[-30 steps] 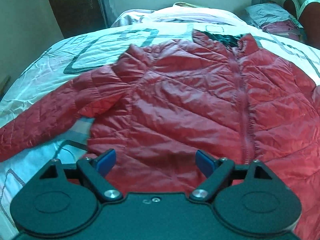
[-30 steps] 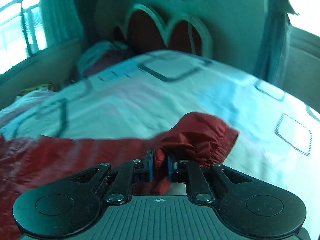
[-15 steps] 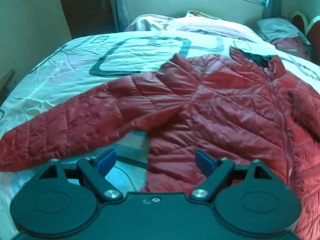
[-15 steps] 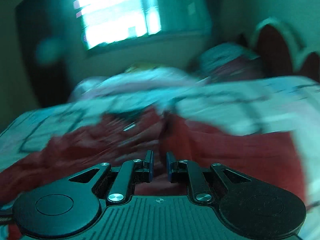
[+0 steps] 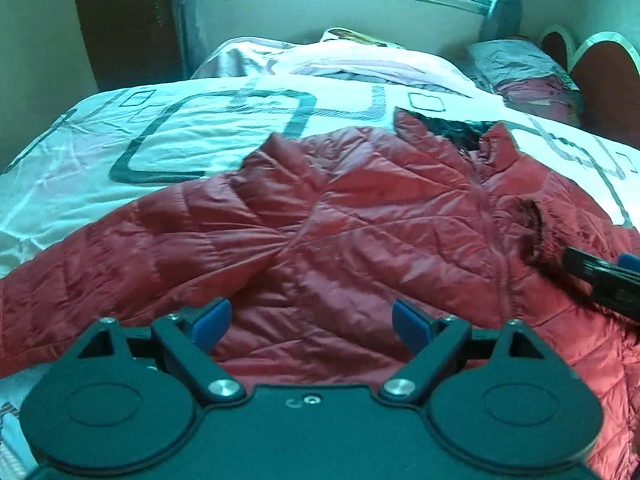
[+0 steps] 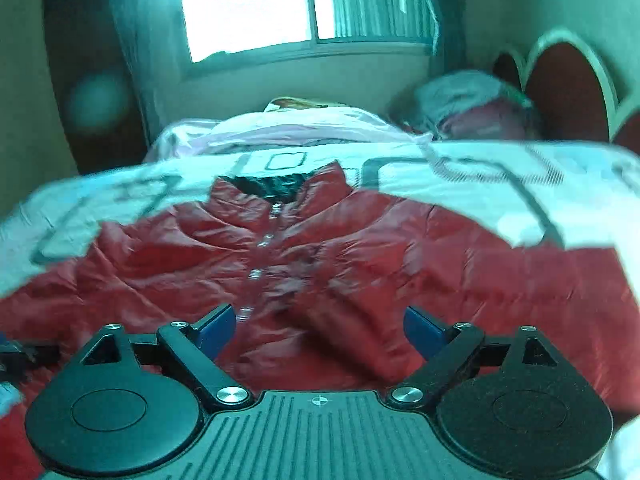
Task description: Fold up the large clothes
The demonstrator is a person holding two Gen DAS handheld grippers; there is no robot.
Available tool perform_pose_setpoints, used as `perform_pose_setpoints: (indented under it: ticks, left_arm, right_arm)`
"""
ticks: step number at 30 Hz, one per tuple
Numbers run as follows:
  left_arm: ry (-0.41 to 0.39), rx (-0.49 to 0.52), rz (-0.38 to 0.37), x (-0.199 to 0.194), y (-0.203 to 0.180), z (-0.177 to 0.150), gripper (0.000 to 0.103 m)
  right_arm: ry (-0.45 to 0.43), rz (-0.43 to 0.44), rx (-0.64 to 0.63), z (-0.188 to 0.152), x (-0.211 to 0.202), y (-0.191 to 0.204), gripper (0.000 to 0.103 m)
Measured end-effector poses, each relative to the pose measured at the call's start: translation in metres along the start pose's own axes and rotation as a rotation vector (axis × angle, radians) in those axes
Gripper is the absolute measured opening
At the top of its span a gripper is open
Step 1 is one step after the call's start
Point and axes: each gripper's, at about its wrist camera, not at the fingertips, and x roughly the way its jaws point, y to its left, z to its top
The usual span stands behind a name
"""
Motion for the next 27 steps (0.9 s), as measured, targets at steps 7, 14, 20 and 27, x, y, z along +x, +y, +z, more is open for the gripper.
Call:
perform_pose_setpoints:
  ticks: [7, 14, 20, 27]
  left_arm:
    - [0.03, -0.002, 0.032, 0.006, 0.01, -0.007, 0.087]
    - [0.035, -0.07, 0.065, 0.01, 0.04, -0.003, 0.087]
    - [0.031, -0.126, 0.118, 0.01, 0.068, 0.002, 0.087]
    - [0.048, -0.154, 0.036, 0.013, 0.069, 0.005, 0.095]
  right_arm:
    - [0.124, -0.011, -0.083, -0.01, 0.054, -0.004, 0.052]
    - [0.039, 0.161, 0.046, 0.025, 0.036, 0.013, 0.014]
    - [0.059, 0.398, 0.02, 0.025, 0.037, 0.09, 0.014]
    - [0.102, 0.431, 0.069, 0.01, 0.039, 0.092, 0.086]
